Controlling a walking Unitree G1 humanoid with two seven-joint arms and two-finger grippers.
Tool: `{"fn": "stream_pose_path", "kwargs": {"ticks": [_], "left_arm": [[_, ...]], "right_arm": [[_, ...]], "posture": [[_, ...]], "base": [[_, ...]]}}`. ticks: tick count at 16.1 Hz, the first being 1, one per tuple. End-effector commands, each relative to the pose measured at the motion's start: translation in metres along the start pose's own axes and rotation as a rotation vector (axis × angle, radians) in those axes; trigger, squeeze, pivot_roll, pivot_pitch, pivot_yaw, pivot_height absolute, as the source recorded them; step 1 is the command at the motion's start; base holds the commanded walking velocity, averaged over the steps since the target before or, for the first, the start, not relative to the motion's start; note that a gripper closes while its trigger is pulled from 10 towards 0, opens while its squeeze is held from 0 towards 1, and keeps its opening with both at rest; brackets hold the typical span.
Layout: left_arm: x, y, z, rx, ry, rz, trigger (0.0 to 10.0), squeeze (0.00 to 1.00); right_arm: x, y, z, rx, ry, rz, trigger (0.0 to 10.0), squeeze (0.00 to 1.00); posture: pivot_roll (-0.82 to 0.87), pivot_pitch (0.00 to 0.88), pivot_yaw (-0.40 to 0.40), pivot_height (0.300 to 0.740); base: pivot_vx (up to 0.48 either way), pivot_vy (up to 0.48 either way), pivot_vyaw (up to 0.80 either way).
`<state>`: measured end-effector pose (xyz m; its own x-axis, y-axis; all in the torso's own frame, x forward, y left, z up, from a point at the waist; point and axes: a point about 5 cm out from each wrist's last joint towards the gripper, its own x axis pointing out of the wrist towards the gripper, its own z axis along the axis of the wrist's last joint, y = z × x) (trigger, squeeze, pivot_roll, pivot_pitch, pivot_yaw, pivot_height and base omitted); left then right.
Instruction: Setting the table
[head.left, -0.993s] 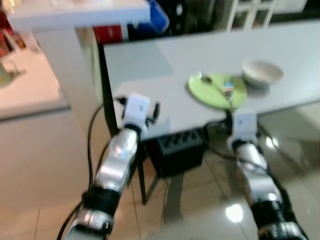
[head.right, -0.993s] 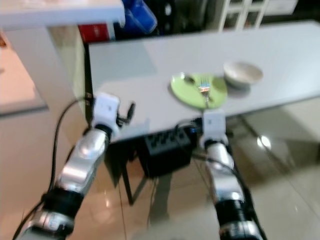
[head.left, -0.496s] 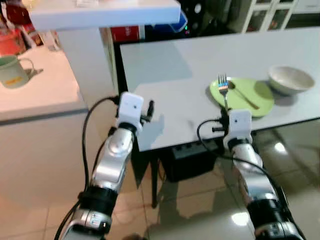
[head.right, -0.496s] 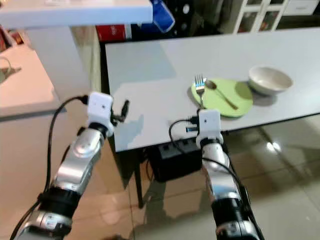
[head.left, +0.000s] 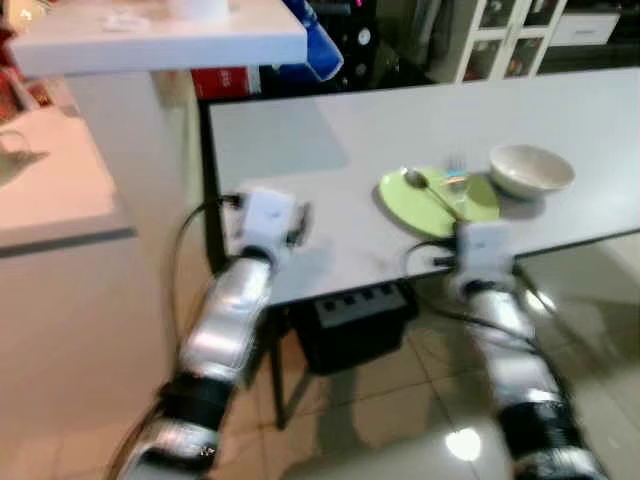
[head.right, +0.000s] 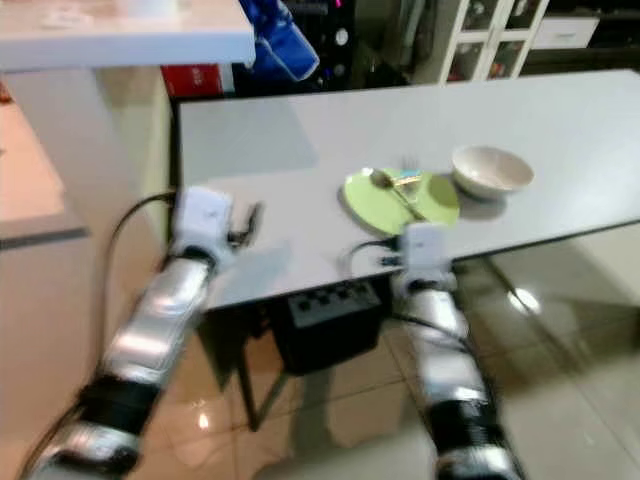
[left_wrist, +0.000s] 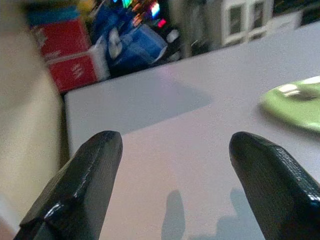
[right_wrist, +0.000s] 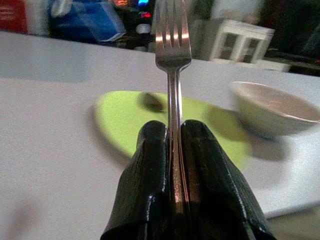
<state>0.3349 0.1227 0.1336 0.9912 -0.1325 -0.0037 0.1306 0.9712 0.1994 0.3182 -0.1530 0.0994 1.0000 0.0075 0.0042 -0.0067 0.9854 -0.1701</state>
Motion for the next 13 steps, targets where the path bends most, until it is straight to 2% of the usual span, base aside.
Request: {"fn": "stream_pose_path", "kwargs": {"ticks": [1,4,10,11,13], "left_arm": [[0.0031,-0.0091,0.0079,-0.003,-0.017,-0.015,10.0,0.0],[0.0034,-0.0094,0.0081,0.004,-0.015,-0.013,10.0,0.0],[0.004,-0.0101,0.009,0.016,-0.023,-0.008,10.0,0.0],[0.0028,-0.0095,0.0122,-0.012,-0.054,0.001,10.0,0.0],[0.0022,-0.0099,0.012,-0.019,-0.053,0.0,10.0,0.0]], "right_arm": [[0.0011,-0.0103,0.002,-0.019,-0.003,-0.017,0.0,0.0],[0.0009,-0.0093,0.0021,-0.019,-0.004,-0.014,0.0,0.0],[0.0003,-0.0082,0.0006,-0.019,0.007,-0.001,0.0,0.0],[0.0003,-0.0065,-0.0013,-0.015,0.028,0.015,10.0,0.0],[0.001,-0.0059,-0.0007,-0.022,0.025,0.027,10.0,0.0]], "posture": [[-0.03,0.0,0.015,0.74],[-0.03,0.0,0.016,0.74],[-0.03,0.0,0.015,0.74],[-0.03,0.0,0.013,0.74],[-0.03,0.0,0.011,0.74]], "base": [[0.416,0.0,0.0],[0.417,0.0,0.0],[0.376,-0.292,0.0],[0.0,0.0,0.0],[0.0,0.0,0.0]]}}
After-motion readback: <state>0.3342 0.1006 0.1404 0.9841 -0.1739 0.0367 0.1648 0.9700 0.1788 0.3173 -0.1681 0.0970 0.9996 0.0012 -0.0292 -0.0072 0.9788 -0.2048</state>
